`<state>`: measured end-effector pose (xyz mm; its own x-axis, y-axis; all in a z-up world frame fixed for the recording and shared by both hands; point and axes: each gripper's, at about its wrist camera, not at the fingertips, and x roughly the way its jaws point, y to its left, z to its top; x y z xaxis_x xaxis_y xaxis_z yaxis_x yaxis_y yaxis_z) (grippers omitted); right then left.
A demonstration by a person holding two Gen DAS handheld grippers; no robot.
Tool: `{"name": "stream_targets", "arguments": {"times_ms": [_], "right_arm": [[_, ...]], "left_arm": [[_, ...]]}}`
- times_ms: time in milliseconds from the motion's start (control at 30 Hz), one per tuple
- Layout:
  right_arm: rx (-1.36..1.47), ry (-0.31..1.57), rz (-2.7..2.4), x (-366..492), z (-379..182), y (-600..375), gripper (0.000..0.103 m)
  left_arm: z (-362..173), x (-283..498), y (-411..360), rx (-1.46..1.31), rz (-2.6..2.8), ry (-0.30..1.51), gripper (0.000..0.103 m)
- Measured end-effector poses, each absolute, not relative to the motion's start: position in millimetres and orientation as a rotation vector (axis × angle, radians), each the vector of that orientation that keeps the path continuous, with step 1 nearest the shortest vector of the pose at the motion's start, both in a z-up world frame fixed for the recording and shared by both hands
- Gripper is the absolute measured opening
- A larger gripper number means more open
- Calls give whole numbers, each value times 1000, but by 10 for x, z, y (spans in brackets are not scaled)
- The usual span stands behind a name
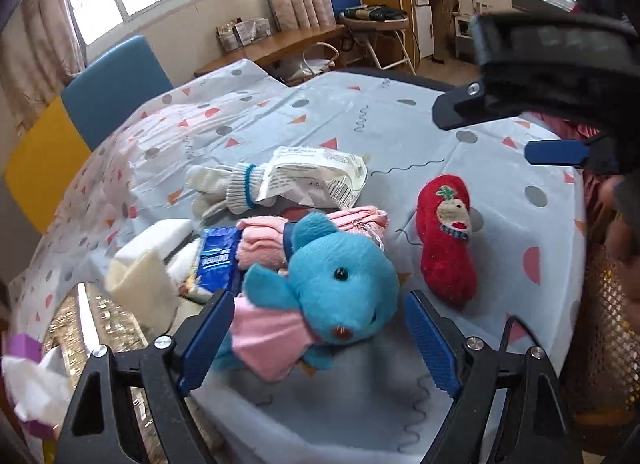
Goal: Organize soft objects
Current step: 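Grasp the blue teddy bear with the left gripper while the right gripper grasps the red sock, then carry the bear into the gold tray and open the left gripper while the right holds the sock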
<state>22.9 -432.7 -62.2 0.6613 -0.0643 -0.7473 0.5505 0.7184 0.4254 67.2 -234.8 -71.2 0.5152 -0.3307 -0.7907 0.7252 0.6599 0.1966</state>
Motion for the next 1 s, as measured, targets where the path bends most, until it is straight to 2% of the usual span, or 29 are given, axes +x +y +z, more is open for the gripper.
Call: {"name": "stream_targets", "arguments": {"times_ms": [67,200,267,333,467,533,567,833,1000], "right_arm": [[700,795,-376,250,-662,-4334,102],[735,873,-378,333,-854,-4355,102],[748,923,-374,390,-968,-4356,95],[718,975,-370,464,-1056,-4311,81],[669,1095,-365,596,-1276,-4215,65],[607,1113,-390,622,-1288,-4180,36],[577,1112,-388,634,-1275,-4160,31],[427,1153,-391,690,-1308,-4008,31],[379,1157,-392,685,-1311,-3956,32]], "left_arm": [[-841,800,-2358,512,-712,872,54],[-851,797,-2266,443,-738,851,40],[-801,778,-2222,412,-745,845,39],[-749,747,-2163,388,-756,838,38],[-599,718,-1985,281,-784,849,38],[-494,743,-1893,211,-791,853,38],[-433,764,-1847,177,-796,854,38],[404,1117,-1362,-22,-728,750,38],[905,1430,-659,-112,-556,646,38]]}}
